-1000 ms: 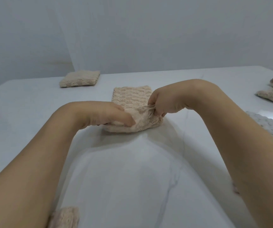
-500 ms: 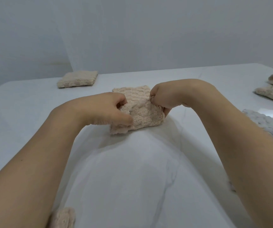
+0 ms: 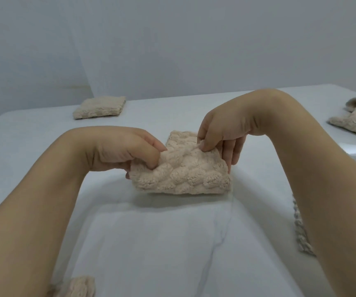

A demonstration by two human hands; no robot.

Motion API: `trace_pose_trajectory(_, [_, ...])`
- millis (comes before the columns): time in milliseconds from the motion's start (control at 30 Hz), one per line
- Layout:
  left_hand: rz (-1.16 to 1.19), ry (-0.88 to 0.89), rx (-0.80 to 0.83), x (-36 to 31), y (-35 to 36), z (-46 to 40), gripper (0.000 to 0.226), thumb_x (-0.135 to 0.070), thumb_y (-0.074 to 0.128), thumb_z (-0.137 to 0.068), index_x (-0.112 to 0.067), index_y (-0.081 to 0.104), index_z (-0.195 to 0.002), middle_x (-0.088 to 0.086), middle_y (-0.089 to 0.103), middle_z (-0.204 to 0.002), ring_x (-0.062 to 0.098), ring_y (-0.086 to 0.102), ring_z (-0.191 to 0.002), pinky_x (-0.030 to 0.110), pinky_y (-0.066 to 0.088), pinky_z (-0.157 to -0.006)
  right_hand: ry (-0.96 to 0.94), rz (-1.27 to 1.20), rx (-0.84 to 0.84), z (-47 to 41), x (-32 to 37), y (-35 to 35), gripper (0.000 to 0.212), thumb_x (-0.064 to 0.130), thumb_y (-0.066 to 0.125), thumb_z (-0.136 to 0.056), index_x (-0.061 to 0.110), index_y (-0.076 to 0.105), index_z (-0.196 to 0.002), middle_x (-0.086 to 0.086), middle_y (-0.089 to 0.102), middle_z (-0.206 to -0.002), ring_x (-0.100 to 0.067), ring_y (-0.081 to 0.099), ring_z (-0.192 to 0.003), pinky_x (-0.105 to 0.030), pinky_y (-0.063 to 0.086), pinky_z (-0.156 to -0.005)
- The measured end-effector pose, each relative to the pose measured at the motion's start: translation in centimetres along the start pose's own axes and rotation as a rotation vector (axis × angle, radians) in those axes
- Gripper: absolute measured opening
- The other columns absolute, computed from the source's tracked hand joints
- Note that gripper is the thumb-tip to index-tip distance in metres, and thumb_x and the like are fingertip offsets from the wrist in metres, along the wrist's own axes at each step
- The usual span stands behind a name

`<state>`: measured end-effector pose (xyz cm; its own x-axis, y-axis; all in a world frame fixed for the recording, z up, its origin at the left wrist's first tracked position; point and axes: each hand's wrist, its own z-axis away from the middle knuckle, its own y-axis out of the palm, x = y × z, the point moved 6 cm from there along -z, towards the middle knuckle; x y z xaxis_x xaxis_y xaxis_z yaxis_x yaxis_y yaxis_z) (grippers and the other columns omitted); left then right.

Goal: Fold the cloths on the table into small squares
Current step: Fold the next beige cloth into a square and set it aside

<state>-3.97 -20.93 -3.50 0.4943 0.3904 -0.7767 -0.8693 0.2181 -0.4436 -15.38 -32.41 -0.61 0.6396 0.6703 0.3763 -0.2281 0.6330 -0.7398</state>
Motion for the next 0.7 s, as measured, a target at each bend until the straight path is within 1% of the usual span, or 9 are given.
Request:
trace_pose_trajectory(100, [0.008,0.075,-0.24,-0.4,-1.6,-0.4,0.027,-0.022,0.064,-0.069,0.002,0.061,-0.08,0.005,0.053,-0.065,0.015,0.046,-0.059,0.023,0.039,-0.053,0.045,0.003,-0.114,-0.2,-1.2,-1.1,0.022,0.011,0.049,-0.097,0.001,0.066,-0.106,-0.013,0.074,-0.094,-0.029,0.072,-0.089,-0.045,0.058,-0.083])
trace_pose_trajectory(200, [0.029,0.161,-0.542,0.0,-3.1,-1.4,0.025,-0.032,0.069,-0.077,-0.007,0.063,-0.078,0.0,0.057,-0.067,0.015,0.05,-0.068,0.027,0.04,-0.066,0.084,0.018,-0.303,-0.8,-2.2,-2.4,0.023,0.013,0.047,-0.097,0.005,0.066,-0.106,-0.008,0.07,-0.098,-0.02,0.07,-0.089,-0.041,0.059,-0.083])
trace_pose_trajectory(267, [0.036,0.159,-0.536,0.9,-2.6,-2.3,0.032,-0.039,0.071,-0.078,-0.008,0.064,-0.083,-0.002,0.061,-0.075,0.012,0.055,-0.074,0.028,0.04,-0.074,0.108,0.031,-0.386,-1.6,-2.8,-2.7,0.024,0.015,0.045,-0.097,0.006,0.065,-0.107,-0.008,0.068,-0.099,-0.021,0.068,-0.093,-0.037,0.057,-0.085])
trace_pose_trajectory(333, [0.048,0.139,-0.513,2.1,-1.9,-3.2,0.023,-0.035,0.072,-0.086,-0.013,0.065,-0.085,-0.004,0.065,-0.076,0.009,0.058,-0.073,0.026,0.042,-0.073,0.137,0.065,-0.413,-2.5,-3.3,-2.4,0.026,0.013,0.042,-0.097,0.003,0.065,-0.106,-0.01,0.066,-0.102,-0.029,0.066,-0.097,-0.032,0.054,-0.079])
trace_pose_trajectory(367, [0.015,0.134,-0.546,2.5,-1.8,-3.6,0.018,-0.032,0.068,-0.091,-0.015,0.065,-0.086,-0.004,0.064,-0.075,0.009,0.057,-0.07,0.027,0.043,-0.07,0.15,0.084,-0.422,-3.0,-3.6,-2.2,0.026,0.01,0.041,-0.097,0.0,0.064,-0.102,-0.012,0.065,-0.101,-0.032,0.066,-0.093,-0.03,0.05,-0.07])
trace_pose_trajectory(433, [-0.085,0.149,-0.654,2.6,-1.8,-4.2,0.016,-0.03,0.062,-0.095,-0.015,0.064,-0.09,0.0,0.065,-0.078,0.013,0.056,-0.071,0.032,0.044,-0.069,0.154,0.097,-0.45,-3.8,-4.0,-2.0,0.02,0.004,0.04,-0.093,-0.001,0.059,-0.09,-0.015,0.061,-0.089,-0.03,0.06,-0.074,-0.026,0.038,-0.056])
trace_pose_trajectory(500, [-0.098,0.185,-0.717,2.2,-1.7,-4.4,0.015,-0.03,0.058,-0.097,-0.016,0.063,-0.094,0.006,0.069,-0.087,0.018,0.06,-0.077,0.037,0.048,-0.074,0.149,0.096,-0.479,-4.0,-4.2,-2.1,0.02,0.003,0.04,-0.09,0.002,0.06,-0.087,-0.016,0.058,-0.08,-0.026,0.051,-0.065,-0.024,0.034,-0.052])
trace_pose_trajectory(633, [-0.03,0.226,-0.788,2.2,-2.0,-4.3,0.013,-0.029,0.051,-0.101,-0.02,0.058,-0.096,0.001,0.064,-0.081,0.013,0.056,-0.07,0.033,0.045,-0.069,0.121,-0.006,-0.507,-4.3,-4.4,-2.4,0.026,0.0,0.038,-0.089,-0.006,0.063,-0.093,-0.017,0.062,-0.081,-0.028,0.055,-0.064,-0.026,0.041,-0.053])
trace_pose_trajectory(700, [0.004,0.226,-0.813,2.3,-2.3,-4.1,0.013,-0.028,0.048,-0.102,-0.02,0.055,-0.096,0.001,0.061,-0.076,0.013,0.053,-0.065,0.032,0.042,-0.066,0.068,-0.084,-0.491,-4.3,-4.1,-2.4,0.028,0.002,0.037,-0.092,-0.001,0.065,-0.097,-0.014,0.067,-0.085,-0.03,0.065,-0.076,-0.034,0.057,-0.067])
